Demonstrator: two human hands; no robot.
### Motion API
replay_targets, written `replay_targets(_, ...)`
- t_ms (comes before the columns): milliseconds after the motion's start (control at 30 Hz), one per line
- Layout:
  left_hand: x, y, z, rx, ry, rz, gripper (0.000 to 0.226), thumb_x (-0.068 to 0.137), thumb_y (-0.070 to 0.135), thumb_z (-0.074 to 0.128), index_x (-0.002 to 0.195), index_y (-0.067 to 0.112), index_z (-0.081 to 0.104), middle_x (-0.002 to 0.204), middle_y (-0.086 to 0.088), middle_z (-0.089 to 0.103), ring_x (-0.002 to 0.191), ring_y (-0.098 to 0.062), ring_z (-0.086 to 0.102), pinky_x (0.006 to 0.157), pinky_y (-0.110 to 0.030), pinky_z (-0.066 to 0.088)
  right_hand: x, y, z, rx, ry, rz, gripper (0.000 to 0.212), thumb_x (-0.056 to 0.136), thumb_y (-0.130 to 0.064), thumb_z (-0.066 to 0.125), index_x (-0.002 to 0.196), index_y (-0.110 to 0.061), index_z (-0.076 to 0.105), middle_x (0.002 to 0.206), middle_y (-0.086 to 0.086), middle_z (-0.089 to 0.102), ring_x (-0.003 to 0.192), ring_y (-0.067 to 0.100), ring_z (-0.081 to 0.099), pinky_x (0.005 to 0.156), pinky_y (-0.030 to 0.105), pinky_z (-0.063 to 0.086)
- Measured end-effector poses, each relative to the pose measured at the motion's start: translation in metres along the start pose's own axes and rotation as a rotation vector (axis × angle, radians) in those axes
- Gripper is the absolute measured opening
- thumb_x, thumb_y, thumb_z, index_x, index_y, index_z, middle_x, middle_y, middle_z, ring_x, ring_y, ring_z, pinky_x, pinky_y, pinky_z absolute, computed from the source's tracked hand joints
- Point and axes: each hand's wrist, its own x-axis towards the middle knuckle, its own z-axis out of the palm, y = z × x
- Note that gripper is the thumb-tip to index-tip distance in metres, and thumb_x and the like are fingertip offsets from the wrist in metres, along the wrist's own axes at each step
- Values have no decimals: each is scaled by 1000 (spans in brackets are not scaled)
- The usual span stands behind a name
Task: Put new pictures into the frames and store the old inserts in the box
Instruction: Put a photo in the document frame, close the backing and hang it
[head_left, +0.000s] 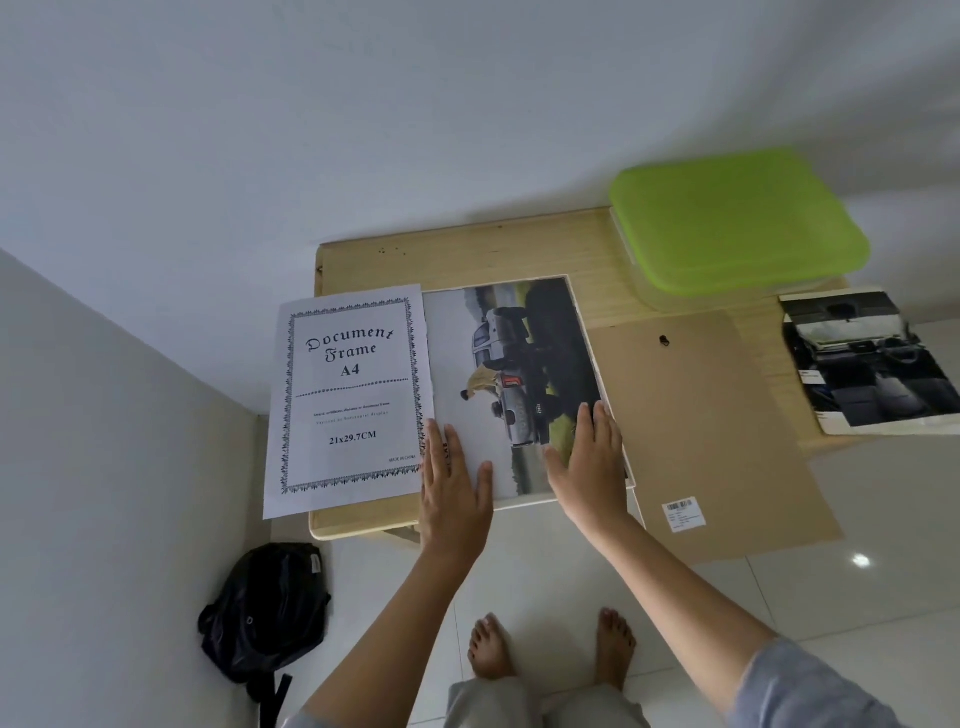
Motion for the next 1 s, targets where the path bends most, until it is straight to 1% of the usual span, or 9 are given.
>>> replay_targets(67, 0, -1, 1, 13, -1, 7, 75, 90, 57, 13, 147, 12, -6, 149, 2, -27, 145, -23, 0, 116, -34, 9, 0, 1, 2, 9, 28, 2, 71, 92, -36, 49, 147, -6, 15, 156, 10, 12, 144, 23, 7, 116, 32, 10)
replay_targets(167, 1, -3, 4, 18, 9, 18, 81, 82, 58, 0, 146, 10, -7, 147, 1, -29, 145, -25, -1, 112, -28, 0, 0, 1, 5, 7, 53, -4, 71, 92, -35, 51, 146, -5, 17, 155, 11, 16, 144, 24, 10, 116, 32, 10)
replay_targets(333, 2, -2, 5, 28, 26, 40, 79, 83, 55, -2, 146, 7, -8, 147, -3, -30, 144, -25, -3, 111, -25, -8, -1, 2, 8, 34, 97, -9, 71, 90, -34, 55, 145, -3, 22, 153, 12, 23, 142, 26, 17, 115, 33, 14)
replay_targets(500, 1, -5, 7, 32, 39, 46, 76, 84, 54, -2, 144, 8, -10, 147, -3, -29, 145, -24, -4, 111, -25, -9, 0, 0, 11, 91, 96, 27, 72, 91, -35, 54, 145, -4, 20, 154, 11, 20, 143, 25, 15, 115, 34, 14)
replay_targets(600, 2, -6, 8, 39, 36, 54, 72, 85, 53, -1, 141, 9, -15, 147, -3, -30, 144, -23, -5, 111, -25, -11, 8, 0, 7, 120, 84, 71, 73, 89, -33, 57, 145, -3, 21, 153, 11, 22, 140, 27, 16, 114, 36, 19)
replay_targets(700, 3, -7, 8, 49, 34, 59, 74, 85, 53, -1, 143, 8, -12, 148, -3, -29, 145, -22, -6, 111, -24, -10, 18, -3, 1, 101, 93, 99, 70, 86, -30, 61, 141, -3, 29, 145, 14, 33, 132, 30, 25, 108, 37, 25)
replay_targets(800, 2, -7, 7, 54, 33, 58, 78, 84, 54, -3, 146, 7, -8, 148, -3, -29, 145, -22, -5, 111, -24, -8, 26, -3, -4, 118, 122, 130, 59, 83, -27, 63, 132, -3, 41, 131, 17, 44, 120, 32, 33, 99, 36, 29)
replay_targets(900, 2, -6, 6, 57, 32, 58, 78, 83, 53, -4, 146, 7, -9, 148, -3, -30, 145, -23, -4, 112, -24, -7, 29, -1, -6, 160, 149, 153, 52, 81, -24, 63, 126, -2, 47, 123, 18, 48, 115, 32, 35, 97, 37, 30)
replay_targets(1000, 2, -6, 6, 54, 25, 54, 78, 83, 53, -4, 146, 7, -9, 147, -3, -30, 145, -23, -5, 112, -24, -7, 30, -3, -9, 217, 170, 174, 54, 80, -24, 67, 126, -5, 48, 122, 16, 49, 115, 31, 35, 96, 38, 33)
